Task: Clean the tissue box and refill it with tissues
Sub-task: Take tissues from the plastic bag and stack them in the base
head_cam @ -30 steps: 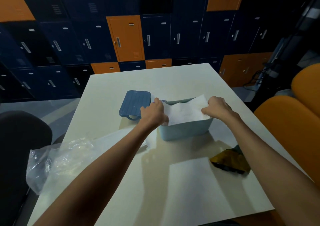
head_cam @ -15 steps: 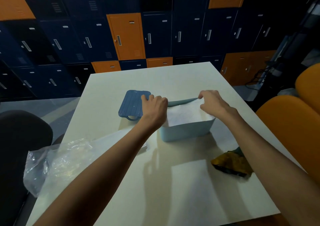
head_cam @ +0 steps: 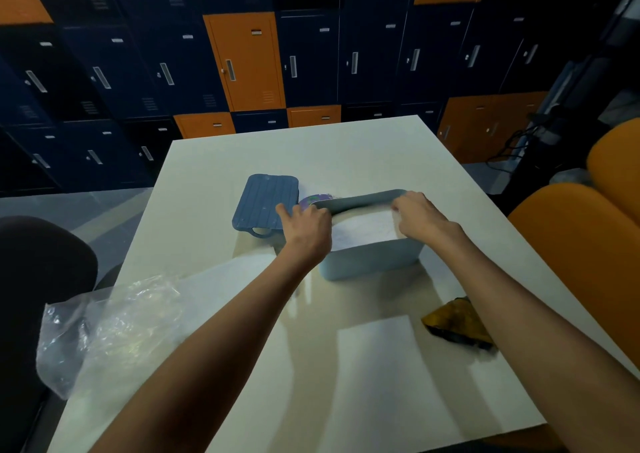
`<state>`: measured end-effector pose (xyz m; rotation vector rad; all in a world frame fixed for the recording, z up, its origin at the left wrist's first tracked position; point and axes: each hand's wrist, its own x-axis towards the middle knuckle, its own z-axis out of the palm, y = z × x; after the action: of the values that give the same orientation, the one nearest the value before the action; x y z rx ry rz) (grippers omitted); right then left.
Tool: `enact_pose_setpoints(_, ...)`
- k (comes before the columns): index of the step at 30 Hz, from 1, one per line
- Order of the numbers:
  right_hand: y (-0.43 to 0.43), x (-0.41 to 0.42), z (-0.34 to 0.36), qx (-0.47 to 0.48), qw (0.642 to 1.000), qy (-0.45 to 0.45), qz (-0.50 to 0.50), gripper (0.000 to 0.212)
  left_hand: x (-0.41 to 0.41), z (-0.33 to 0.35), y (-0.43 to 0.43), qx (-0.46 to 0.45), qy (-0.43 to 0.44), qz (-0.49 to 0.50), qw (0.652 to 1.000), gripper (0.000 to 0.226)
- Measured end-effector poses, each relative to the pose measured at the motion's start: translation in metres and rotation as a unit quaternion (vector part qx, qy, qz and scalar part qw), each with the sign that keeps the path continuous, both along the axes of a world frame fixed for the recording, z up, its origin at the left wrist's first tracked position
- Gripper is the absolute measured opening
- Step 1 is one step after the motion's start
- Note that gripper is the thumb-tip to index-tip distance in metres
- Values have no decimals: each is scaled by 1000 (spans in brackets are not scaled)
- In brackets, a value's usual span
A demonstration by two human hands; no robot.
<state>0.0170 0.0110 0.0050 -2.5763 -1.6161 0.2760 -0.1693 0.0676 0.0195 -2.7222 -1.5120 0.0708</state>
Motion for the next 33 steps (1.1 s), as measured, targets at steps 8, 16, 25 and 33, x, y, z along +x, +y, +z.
enact_pose_setpoints(8, -19, -32, 26, 160, 980, 113, -26, 31, -47, 20, 1, 41, -191, -9, 981, 18)
enact_pose_setpoints(16, -14, -138, 53, 289, 922, 252, 61, 15, -149, 15, 12, -40, -265, 62, 961, 23)
enact_pose_setpoints(25, 20, -204, -35, 82, 976, 202, 17, 27, -199, -67, 5, -22, -94, 90, 991, 59)
enact_pose_setpoints(33, 33, -213, -58, -2, 969, 230, -91, 29, -212, -111, 2, -40, -130, 126, 983, 77)
